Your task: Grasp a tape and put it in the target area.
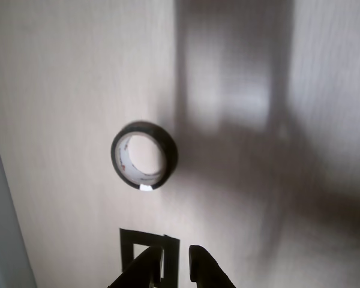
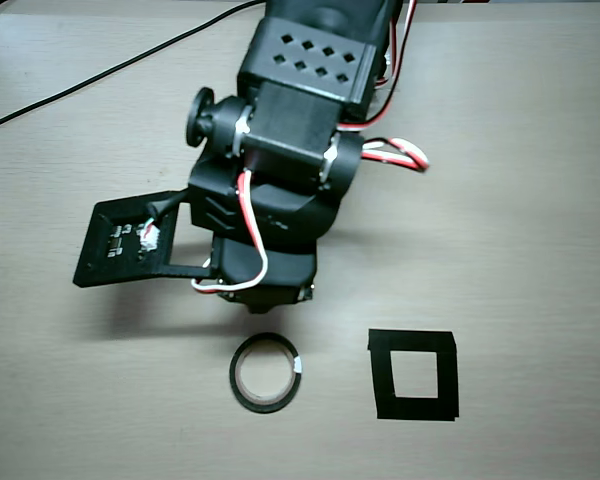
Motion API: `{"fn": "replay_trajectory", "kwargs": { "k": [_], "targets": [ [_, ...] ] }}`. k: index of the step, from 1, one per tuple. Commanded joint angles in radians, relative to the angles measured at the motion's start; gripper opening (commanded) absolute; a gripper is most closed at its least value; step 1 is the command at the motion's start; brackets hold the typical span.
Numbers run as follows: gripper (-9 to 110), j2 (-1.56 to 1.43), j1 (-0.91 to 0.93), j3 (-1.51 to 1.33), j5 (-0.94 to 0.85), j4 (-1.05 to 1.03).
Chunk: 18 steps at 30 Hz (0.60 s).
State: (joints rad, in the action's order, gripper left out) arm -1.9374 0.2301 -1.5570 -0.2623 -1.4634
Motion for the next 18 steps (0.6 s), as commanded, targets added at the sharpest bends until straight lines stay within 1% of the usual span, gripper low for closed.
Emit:
{"fn": "replay_trajectory", "kwargs": {
  "k": [1,18],
  "targets": [
    [4,-0.003,0.002,0.035,-0.005,0.002],
    [4,-0.002,0.002,0.025,-0.012,0.000]
  ]
}}
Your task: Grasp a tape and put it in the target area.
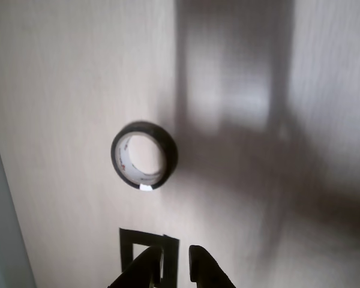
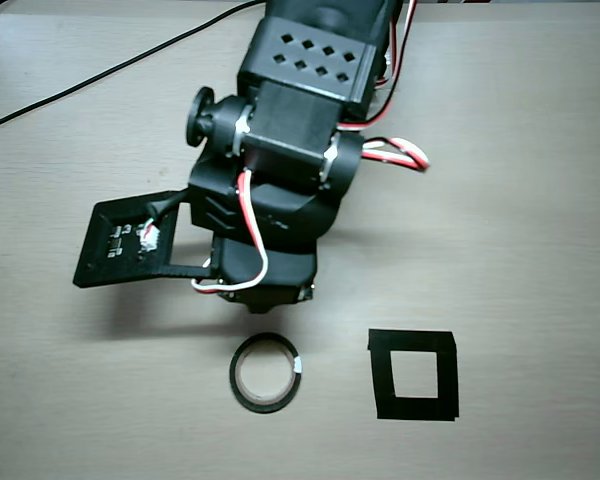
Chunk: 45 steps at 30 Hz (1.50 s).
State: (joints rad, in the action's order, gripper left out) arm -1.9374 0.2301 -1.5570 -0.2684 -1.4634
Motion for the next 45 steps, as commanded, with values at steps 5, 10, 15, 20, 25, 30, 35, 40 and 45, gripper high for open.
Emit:
{"fn": "replay_trajectory", "kwargs": {
  "k": [5,10,15,20,25,30,35,40,45],
  "targets": [
    [4,-0.002,0.002,0.021,-0.012,0.000],
    [5,0.000,0.002,0.018,-0.041,0.000],
    [6,0.006,0.005,0.014,-0.060,-0.002],
    [11,0.035,-0.003,0.009,-0.071,-0.020],
    [13,0.075,-0.011,0.000,-0.083,-0.014],
    [15,0.127,-0.029,-0.060,-0.114,0.064],
    [16,0.195,-0.032,-0.086,-0.127,0.153],
    [16,0.261,-0.037,-0.087,-0.163,0.218],
    [16,0.321,-0.025,-0.084,-0.192,0.247]
  ]
}}
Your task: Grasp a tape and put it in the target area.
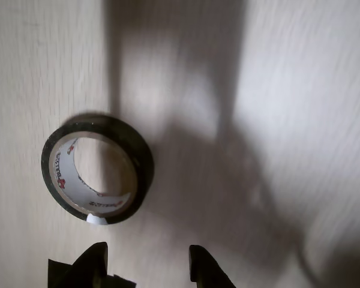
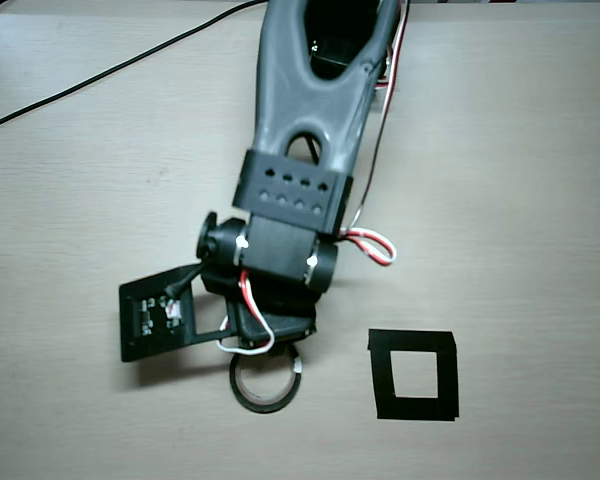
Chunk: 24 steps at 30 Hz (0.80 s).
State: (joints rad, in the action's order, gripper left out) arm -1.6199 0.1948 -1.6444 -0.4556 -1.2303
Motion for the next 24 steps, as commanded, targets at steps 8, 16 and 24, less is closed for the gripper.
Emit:
{"fn": "replay_trajectory", "kwargs": {
  "k": [8,16,24],
  "targets": [
    [16,0.095,0.017,0.043,-0.032,0.037],
    [16,0.170,0.009,0.153,-0.040,0.014],
    [15,0.242,-0.005,0.192,-0.038,0.014]
  ]
}}
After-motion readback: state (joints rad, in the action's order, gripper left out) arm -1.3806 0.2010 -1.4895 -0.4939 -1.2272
